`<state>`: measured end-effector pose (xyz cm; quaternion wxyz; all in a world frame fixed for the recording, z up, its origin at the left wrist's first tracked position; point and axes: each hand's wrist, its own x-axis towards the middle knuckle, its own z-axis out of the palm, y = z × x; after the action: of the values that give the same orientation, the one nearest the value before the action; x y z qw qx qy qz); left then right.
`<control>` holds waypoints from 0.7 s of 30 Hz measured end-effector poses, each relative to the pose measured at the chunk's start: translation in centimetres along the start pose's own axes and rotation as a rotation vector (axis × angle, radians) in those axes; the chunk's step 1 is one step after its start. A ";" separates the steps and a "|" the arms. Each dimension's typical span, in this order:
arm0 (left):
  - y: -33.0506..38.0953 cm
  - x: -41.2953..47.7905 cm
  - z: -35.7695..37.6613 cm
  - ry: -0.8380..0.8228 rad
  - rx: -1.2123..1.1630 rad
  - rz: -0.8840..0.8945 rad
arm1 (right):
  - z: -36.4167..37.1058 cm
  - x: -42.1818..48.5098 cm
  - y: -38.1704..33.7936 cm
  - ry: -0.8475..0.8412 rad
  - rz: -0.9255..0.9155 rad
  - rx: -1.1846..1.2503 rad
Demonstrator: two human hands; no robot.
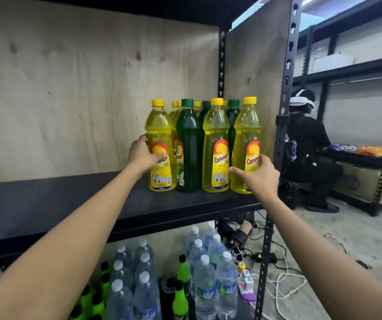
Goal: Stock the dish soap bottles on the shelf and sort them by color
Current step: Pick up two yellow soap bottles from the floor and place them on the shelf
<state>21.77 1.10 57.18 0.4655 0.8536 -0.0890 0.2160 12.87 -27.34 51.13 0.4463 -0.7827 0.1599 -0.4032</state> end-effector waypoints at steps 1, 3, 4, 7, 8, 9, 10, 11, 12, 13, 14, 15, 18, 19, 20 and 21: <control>0.0 -1.2 0.2 0.015 0.004 -0.026 | -0.4 -1.3 0.6 0.036 -0.014 0.026; -0.4 -5.2 1.2 0.155 0.005 0.012 | -0.9 -4.9 2.9 0.175 -0.067 0.069; -0.9 -7.9 2.2 0.251 -0.013 0.102 | -1.0 -7.4 4.8 0.244 -0.095 0.065; -3.4 -17.7 6.8 0.357 -0.164 0.398 | -0.8 -15.2 12.6 0.230 -0.003 -0.023; -4.8 -21.1 8.9 0.297 -0.206 0.423 | -0.7 -17.6 15.5 0.147 0.092 -0.072; -6.3 -24.5 11.2 0.205 -0.222 0.398 | -0.7 -19.8 18.3 0.047 0.199 -0.125; -8.1 -27.8 13.7 0.098 -0.227 0.323 | -0.6 -21.7 20.9 -0.055 0.305 -0.179; -10.2 -30.8 16.2 -0.027 -0.234 0.195 | -0.5 -23.3 23.3 -0.155 0.408 -0.230; -12.4 -33.6 18.7 -0.174 -0.240 0.022 | -0.3 -24.6 25.6 -0.258 0.509 -0.282; -14.9 -36.1 21.1 -0.335 -0.212 -0.157 | -0.1 -25.7 27.8 -0.359 0.599 -0.335; -17.2 -38.1 23.2 -0.497 -0.143 -0.295 | 0.1 -26.5 30.0 -0.446 0.676 -0.378; -19.6 -39.8 25.0 -0.641 -0.047 -0.385 | 0.3 -27.3 32.1 -0.513 0.742 -0.413; -25.4 -43.4 29.6 -0.852 0.132 -0.613 | 1.7 -29.1 37.5 -0.611 0.866 -0.474; -27.0 -44.2 30.9 -0.865 0.124 -0.709 | 2.4 -29.4 39.0 -0.626 0.884 -0.490; -28.4 -44.8 32.2 -0.868 0.099 -0.808 | 3.1 -29.7 40.5 -0.637 0.898 -0.504; -29.7 -45.2 33.5 -0.863 0.060 -0.908 | 3.8 -29.8 41.8 -0.644 0.906 -0.515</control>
<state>1.55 -12.67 -1.59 0.4089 0.8293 0.1086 -0.3651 1.82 -30.00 0.93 0.3959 -0.8021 0.4262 0.1353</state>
